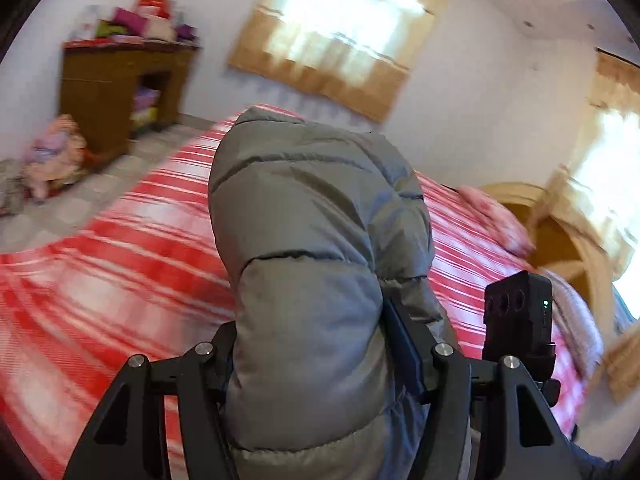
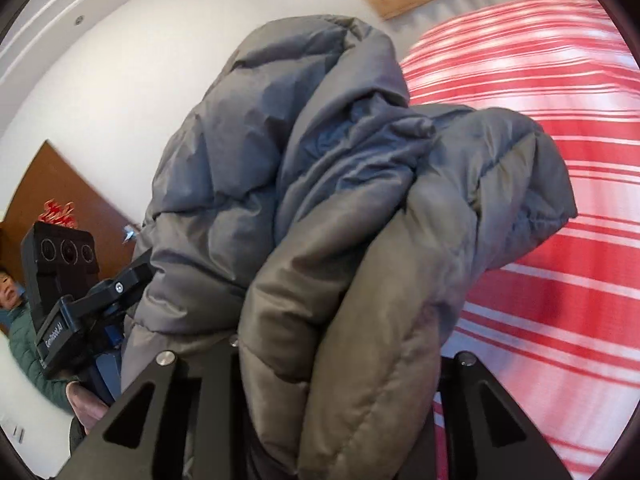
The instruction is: Fold large clothes
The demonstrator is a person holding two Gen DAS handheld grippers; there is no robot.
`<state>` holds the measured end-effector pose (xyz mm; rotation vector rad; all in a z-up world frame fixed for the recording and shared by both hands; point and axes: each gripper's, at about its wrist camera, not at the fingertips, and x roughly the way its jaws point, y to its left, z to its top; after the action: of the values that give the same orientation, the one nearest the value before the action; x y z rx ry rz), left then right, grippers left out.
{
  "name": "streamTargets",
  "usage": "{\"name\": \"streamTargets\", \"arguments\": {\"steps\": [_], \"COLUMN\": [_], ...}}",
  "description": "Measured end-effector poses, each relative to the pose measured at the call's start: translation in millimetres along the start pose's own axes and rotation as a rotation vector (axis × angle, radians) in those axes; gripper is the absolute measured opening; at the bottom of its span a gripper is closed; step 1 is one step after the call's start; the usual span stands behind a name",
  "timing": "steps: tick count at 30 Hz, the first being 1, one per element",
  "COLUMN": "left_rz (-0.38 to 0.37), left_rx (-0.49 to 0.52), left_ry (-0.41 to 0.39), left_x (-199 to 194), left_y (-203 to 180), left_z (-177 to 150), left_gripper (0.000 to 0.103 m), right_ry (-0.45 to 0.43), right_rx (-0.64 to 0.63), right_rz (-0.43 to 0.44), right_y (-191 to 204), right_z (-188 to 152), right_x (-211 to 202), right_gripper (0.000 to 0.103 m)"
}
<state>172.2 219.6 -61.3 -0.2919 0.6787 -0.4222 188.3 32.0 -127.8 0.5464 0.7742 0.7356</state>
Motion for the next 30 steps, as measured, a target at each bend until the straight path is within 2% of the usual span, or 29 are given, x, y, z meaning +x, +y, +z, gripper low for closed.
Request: {"name": "streamTargets", "arguments": {"steps": [2,5,8,10,12,15,17,19,20,25,27,29,30], "left_rz": [0.065,0.163,0.232,0.27,0.32,0.343,0.345,0.351,0.354,0.354,0.354,0.359,0.362], "left_rx": [-0.017,-0.054,-0.077,-0.073,-0.057,-0.039,-0.016,0.014,0.028,0.062,0.059,0.07,0.073], "left_ry": [-0.013,0.007,0.018,0.029,0.052,0.058,0.059,0.065,0.068,0.073,0.075,0.077,0.078], "left_x": [-4,10,28,33,45,48,46,42,41,37,36,34,35], "left_y": [24,57,77,89,95,100,98,94,93,92,92,89,90], "left_z": [1,-5,-13,-16,-22,-29,-32,-35,-35,-38,-37,-38,-37], "left_gripper": [0.062,0.062,0.062,0.062,0.062,0.062,0.062,0.062,0.062,0.062,0.062,0.062,0.062], "right_ry": [0.018,0.054,0.054,0.065,0.067,0.058,0.074,0.077,0.058,-0.038,-0.073,-0.125,-0.133], "right_rx": [-0.021,-0.049,-0.007,0.01,0.052,0.083,0.057,0.036,0.017,-0.049,-0.108,-0.186,-0.204], "right_rz": [0.027,0.015,0.016,-0.015,-0.018,-0.016,-0.061,-0.12,-0.154,-0.254,-0.32,-0.393,-0.41], "right_y": [8,9,-7,-16,-29,-39,-37,-21,-16,3,25,49,56], "right_z": [1,1,2,-2,-5,-5,0,4,5,25,35,45,44], "right_x": [37,82,105,118,116,110,102,94,81,30,22,15,13], "right_gripper": [0.032,0.031,0.031,0.033,0.036,0.039,0.047,0.062,0.064,0.064,0.064,0.061,0.057]}}
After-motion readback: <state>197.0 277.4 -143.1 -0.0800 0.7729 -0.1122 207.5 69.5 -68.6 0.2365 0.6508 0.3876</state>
